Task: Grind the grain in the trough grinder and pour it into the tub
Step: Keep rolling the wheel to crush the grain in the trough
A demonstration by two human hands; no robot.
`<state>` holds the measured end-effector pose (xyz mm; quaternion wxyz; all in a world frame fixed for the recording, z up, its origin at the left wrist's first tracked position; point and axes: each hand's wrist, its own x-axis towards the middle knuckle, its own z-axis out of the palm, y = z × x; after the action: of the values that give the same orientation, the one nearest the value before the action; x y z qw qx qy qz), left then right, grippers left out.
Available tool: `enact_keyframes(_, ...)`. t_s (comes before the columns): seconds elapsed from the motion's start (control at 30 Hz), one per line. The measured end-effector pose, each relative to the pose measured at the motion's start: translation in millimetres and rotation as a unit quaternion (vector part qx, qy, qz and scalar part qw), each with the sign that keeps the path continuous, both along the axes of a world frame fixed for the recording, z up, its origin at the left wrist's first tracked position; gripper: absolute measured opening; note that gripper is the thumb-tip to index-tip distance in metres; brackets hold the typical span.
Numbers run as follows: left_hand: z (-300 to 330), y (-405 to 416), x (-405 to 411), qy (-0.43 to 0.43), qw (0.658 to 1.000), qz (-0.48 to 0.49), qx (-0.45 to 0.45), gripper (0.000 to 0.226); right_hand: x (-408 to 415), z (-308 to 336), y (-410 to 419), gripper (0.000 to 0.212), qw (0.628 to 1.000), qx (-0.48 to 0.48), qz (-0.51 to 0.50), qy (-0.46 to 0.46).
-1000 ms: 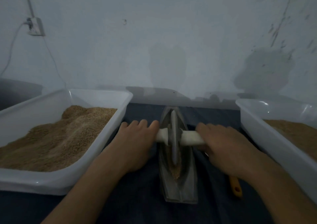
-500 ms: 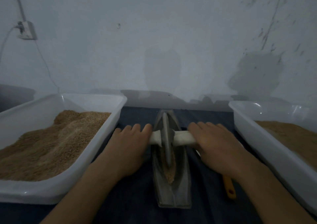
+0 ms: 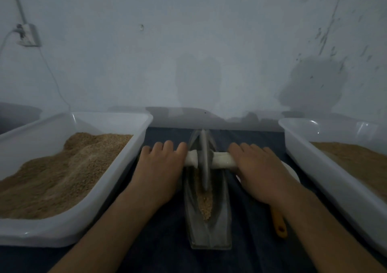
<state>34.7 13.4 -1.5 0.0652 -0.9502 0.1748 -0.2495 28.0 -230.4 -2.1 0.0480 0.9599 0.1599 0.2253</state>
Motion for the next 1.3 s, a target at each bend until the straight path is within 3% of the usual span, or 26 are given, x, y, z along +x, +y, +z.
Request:
enact_keyframes(0.13, 1.8, 17.7, -13.3, 0.037, 0.997, -0.062, -0.017, 0.057, -23.6, 8.1, -10.4, 0.024, 0.995, 0.042, 0.056, 0.075)
enact_keyframes(0.33, -3.2, -3.6, 10.4, -0.014, 0.999, 0.028, -0.008, 0.058, 9.3, -2.6, 12.6, 0.032, 0.997, -0.019, -0.057, -0.044)
enact_keyframes(0.47, -6.5, -1.0, 12.4, -0.025, 0.999, 0.024, -0.01, 0.053, 10.8, -7.5, 10.1, 0.033, 0.997, -0.017, -0.058, -0.037)
enact_keyframes(0.67, 2.8, 25.7, -6.7, 0.114, 0.988, -0.065, -0.083, 0.035, -21.2, 1.8, -4.4, 0.025, 0.998, 0.004, 0.052, -0.019)
enact_keyframes(0.9, -9.5, -6.2, 19.6, -0.04, 0.998, 0.051, -0.028, 0.034, 11.0, -6.3, 14.5, 0.03, 0.996, -0.023, -0.071, -0.055)
enact_keyframes(1.03, -11.5, -3.6, 17.1, -0.024, 0.998, 0.035, -0.051, 0.032, 8.9, -2.9, 12.8, 0.034, 0.996, -0.038, -0.054, -0.055)
enact_keyframes(1.17, -2.0, 20.2, 4.7, 0.053, 0.995, -0.064, -0.054, 0.033, -16.0, 7.7, -0.6, 0.025, 0.999, -0.002, 0.017, 0.031)
enact_keyframes(1.3, -7.8, 12.1, 5.4, -0.016, 0.998, -0.055, -0.029, 0.042, -15.4, 3.1, 0.9, 0.03, 1.0, 0.012, 0.005, 0.029)
